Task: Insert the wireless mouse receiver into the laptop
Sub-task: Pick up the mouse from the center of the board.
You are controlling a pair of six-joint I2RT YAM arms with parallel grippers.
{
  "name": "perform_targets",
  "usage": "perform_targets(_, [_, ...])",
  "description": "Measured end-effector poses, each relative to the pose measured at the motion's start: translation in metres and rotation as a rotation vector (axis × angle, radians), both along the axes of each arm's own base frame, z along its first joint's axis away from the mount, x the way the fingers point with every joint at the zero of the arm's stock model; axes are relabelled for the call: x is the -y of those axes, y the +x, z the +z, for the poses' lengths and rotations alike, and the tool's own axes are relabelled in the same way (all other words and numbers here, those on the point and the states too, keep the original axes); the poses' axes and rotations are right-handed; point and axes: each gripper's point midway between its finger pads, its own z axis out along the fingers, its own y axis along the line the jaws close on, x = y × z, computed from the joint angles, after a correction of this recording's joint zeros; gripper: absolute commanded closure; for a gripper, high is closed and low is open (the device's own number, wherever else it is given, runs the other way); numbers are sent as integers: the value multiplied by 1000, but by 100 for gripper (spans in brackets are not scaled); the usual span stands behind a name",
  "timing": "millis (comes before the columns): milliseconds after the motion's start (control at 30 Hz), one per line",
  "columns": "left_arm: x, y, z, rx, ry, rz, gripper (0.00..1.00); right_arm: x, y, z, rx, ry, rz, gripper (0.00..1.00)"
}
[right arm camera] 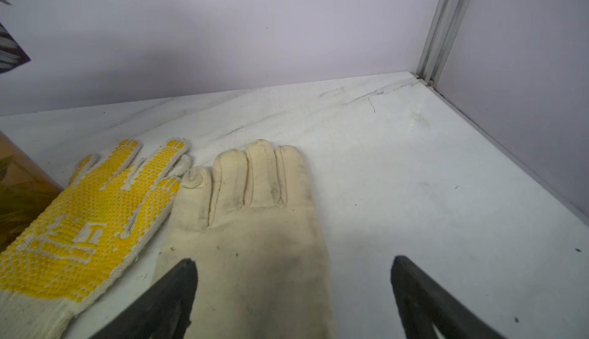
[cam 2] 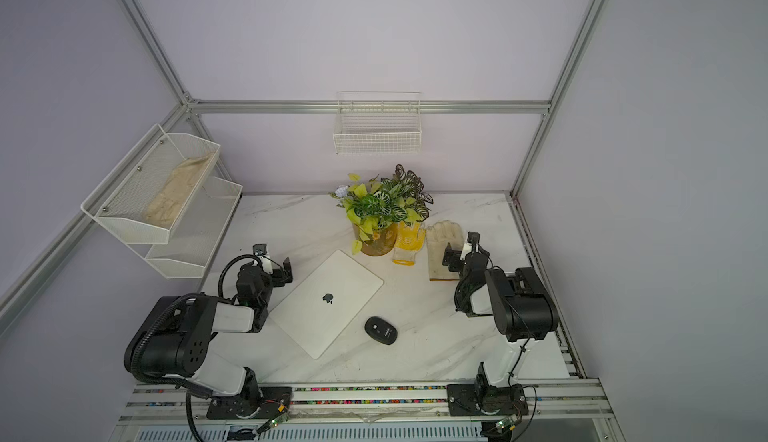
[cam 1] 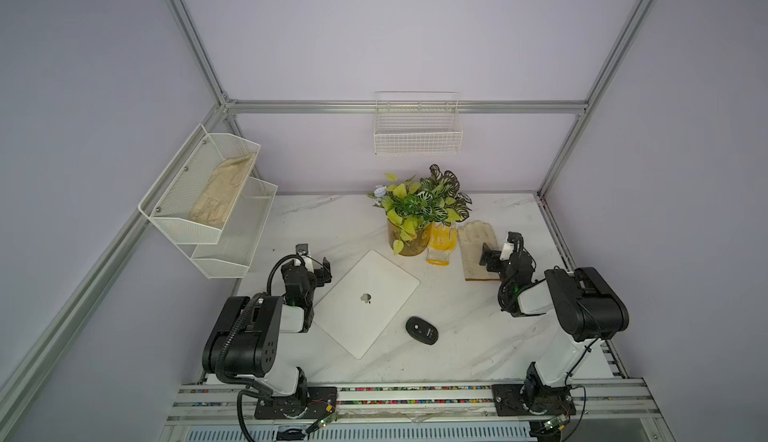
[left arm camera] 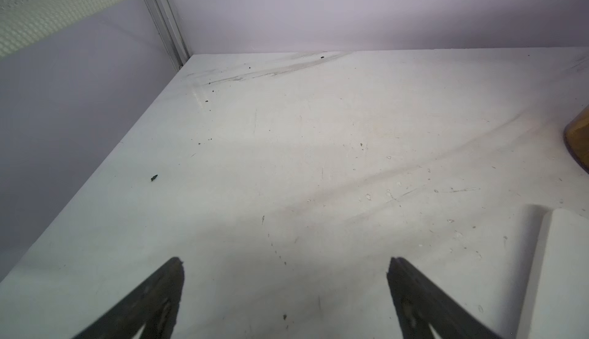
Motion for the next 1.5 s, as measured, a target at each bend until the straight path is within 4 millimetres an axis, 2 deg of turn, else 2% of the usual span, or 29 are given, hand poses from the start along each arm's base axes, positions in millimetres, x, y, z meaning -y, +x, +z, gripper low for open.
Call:
perform_targets(367, [0, 6, 7, 16, 0, 2, 0, 0, 0, 0, 0, 0, 0, 3])
perform_targets(967, [-1, 6, 7, 13, 4, 9, 0, 3, -1, 0, -7, -3, -16, 3])
perform_targets(1033, [-2, 7, 5, -14, 19, 22, 0, 7, -3, 6, -30, -2, -40, 3])
perform_targets(1067, [0, 8, 7, -31, 30, 26, 0, 10, -2, 16, -35, 5, -62, 3])
perform_targets(1133, [8, 8, 23, -24, 49, 18, 0, 20, 6, 51, -13, 69, -146, 3])
perform_targets(1167, [14, 7, 39, 3, 56, 2, 0, 28, 12, 75, 7, 128, -212, 3])
perform_targets(1233, [27, 3, 77, 82, 54, -36, 0, 41, 20, 118, 50, 225, -317, 3])
perform_targets(1300, [43, -3, 121, 171, 36, -106, 0, 45, 22, 146, 63, 290, -344, 3])
perform_targets(1367, [59, -12, 159, 248, 16, -191, 0, 40, 22, 148, 21, 330, -320, 3])
perform_targets(1400, [69, -18, 175, 277, 8, -245, 0, 34, 21, 140, -20, 348, -289, 3])
perform_targets(1500, [107, -43, 197, 293, 1, -436, 0, 15, 10, 105, -172, 394, -208, 3])
